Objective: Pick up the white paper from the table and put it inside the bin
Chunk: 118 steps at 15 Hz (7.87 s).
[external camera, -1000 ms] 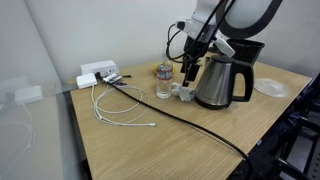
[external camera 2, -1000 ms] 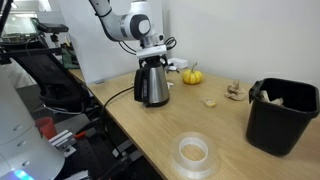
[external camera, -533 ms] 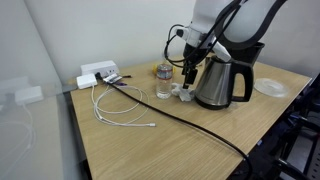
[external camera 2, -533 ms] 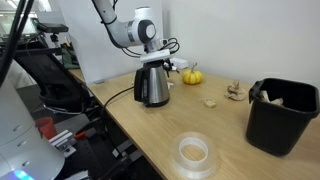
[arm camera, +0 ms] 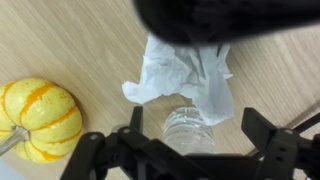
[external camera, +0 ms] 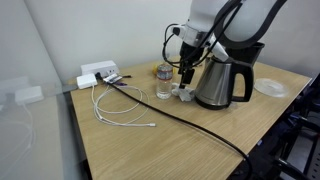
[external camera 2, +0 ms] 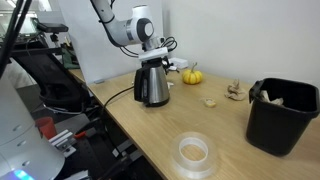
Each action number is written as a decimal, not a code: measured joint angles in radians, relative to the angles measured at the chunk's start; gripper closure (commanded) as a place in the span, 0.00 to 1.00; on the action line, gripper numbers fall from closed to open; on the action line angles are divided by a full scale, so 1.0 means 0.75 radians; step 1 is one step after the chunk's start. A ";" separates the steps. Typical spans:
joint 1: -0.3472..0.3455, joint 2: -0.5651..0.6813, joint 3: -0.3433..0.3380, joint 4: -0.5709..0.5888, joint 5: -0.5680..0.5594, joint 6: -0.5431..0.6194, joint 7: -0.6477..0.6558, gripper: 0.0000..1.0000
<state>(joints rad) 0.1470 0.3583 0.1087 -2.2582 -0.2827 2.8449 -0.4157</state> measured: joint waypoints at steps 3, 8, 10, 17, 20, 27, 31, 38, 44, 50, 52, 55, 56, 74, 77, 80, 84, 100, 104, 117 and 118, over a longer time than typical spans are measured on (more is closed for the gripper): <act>0.008 -0.038 0.014 0.001 -0.056 0.000 0.001 0.00; 0.081 -0.126 -0.079 -0.025 -0.402 0.048 0.089 0.00; 0.099 -0.142 -0.092 -0.055 -0.491 0.080 0.117 0.00; 0.154 -0.217 -0.173 -0.109 -0.885 0.121 0.285 0.00; 0.163 -0.239 -0.177 -0.148 -1.007 0.119 0.380 0.00; 0.236 -0.230 -0.177 -0.187 -1.151 0.098 0.697 0.00; 0.294 -0.222 -0.178 -0.150 -1.378 -0.014 0.981 0.00; 0.373 -0.090 -0.175 -0.124 -1.564 -0.319 1.380 0.00; 0.294 0.038 -0.013 -0.020 -1.563 -0.463 1.503 0.00; 0.234 0.154 -0.003 0.122 -1.566 -0.593 1.545 0.01; 0.216 0.191 -0.003 0.152 -1.566 -0.617 1.553 0.26; 0.192 0.237 -0.002 0.190 -1.565 -0.621 1.562 0.44; 0.187 0.245 0.001 0.201 -1.564 -0.621 1.562 0.51; 0.085 0.152 0.021 0.247 -1.524 -0.600 1.562 0.99; 0.060 0.048 0.021 0.225 -1.467 -0.586 1.562 0.99; 0.041 -0.067 0.019 0.191 -1.420 -0.565 1.562 0.99; 0.001 -0.202 -0.017 0.172 -1.426 -0.551 1.580 0.99; -0.393 -0.312 -0.365 0.175 -1.251 0.095 1.299 0.98; -0.387 -0.312 -0.363 0.176 -1.240 0.093 1.293 0.98; -0.394 -0.074 -0.445 0.438 -1.267 -0.425 1.800 0.99; -0.393 -0.029 -0.443 0.468 -1.223 -0.477 1.819 0.99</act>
<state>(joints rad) -0.1479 0.3366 -0.2234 -1.9076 -1.2000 2.4874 0.9486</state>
